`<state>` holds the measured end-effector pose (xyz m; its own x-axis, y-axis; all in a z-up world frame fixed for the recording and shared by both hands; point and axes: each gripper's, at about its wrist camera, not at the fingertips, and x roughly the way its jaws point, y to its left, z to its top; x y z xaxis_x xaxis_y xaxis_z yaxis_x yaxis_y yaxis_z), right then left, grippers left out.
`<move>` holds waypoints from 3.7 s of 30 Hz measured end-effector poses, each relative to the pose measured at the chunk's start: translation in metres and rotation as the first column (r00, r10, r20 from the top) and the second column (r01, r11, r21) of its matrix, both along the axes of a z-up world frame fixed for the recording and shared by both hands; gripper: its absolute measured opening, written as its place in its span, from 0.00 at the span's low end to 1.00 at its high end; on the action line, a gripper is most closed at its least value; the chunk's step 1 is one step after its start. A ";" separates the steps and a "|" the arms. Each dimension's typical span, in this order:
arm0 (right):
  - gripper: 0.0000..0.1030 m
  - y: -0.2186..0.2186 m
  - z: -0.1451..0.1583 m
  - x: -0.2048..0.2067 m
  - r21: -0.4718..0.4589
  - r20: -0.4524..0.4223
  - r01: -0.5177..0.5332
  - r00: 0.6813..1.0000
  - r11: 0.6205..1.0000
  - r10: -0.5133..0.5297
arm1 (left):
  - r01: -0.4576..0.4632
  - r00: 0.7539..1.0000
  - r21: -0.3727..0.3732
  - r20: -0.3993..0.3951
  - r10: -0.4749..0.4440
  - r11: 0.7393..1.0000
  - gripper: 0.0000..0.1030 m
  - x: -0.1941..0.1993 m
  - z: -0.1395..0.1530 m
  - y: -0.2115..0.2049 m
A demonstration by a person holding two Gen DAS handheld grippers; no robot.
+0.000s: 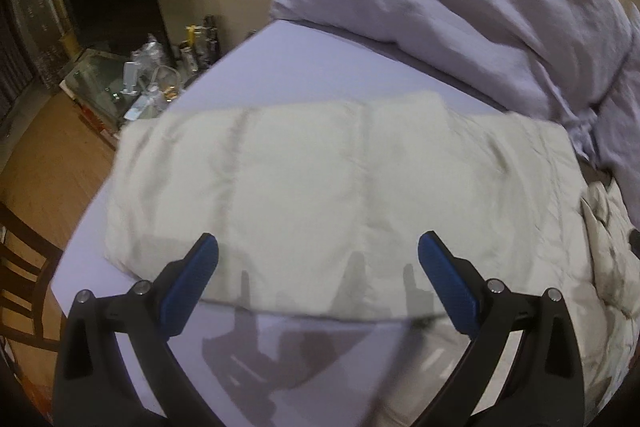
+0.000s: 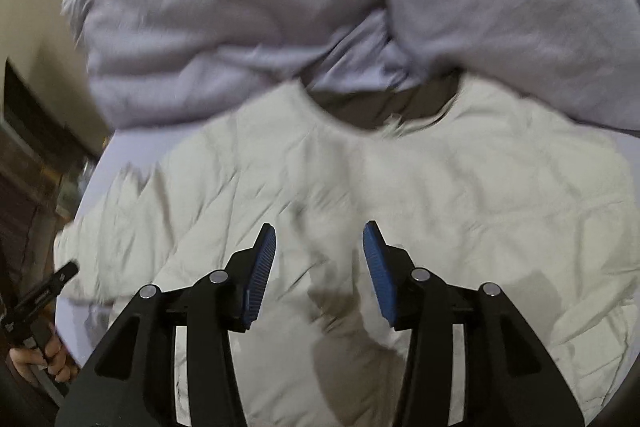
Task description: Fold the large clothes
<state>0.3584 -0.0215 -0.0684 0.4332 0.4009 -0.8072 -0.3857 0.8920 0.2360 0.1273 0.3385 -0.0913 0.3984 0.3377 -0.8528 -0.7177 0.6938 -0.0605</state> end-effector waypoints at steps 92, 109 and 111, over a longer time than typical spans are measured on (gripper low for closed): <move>0.96 -0.249 -0.023 -0.022 -0.164 -0.040 0.234 0.969 0.958 -0.243 | 0.446 0.895 -0.061 0.015 -0.446 0.893 0.46 0.209 0.024 -0.298; 0.96 -0.265 -0.033 -0.039 -0.190 -0.064 0.280 0.953 0.941 -0.297 | 0.474 0.876 0.001 -0.105 -0.471 0.880 0.44 0.236 -0.025 -0.327; 0.96 -0.267 -0.031 -0.043 -0.184 -0.054 0.275 0.956 0.944 -0.289 | 0.481 0.874 -0.006 -0.080 -0.480 0.877 0.40 0.230 -0.019 -0.324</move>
<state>0.3154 -0.2884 -0.0996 0.4402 0.1234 -0.8894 -0.0991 0.9911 0.0884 0.3576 0.0144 -0.1099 0.4479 0.1330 -0.8841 -0.2977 0.9546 -0.0072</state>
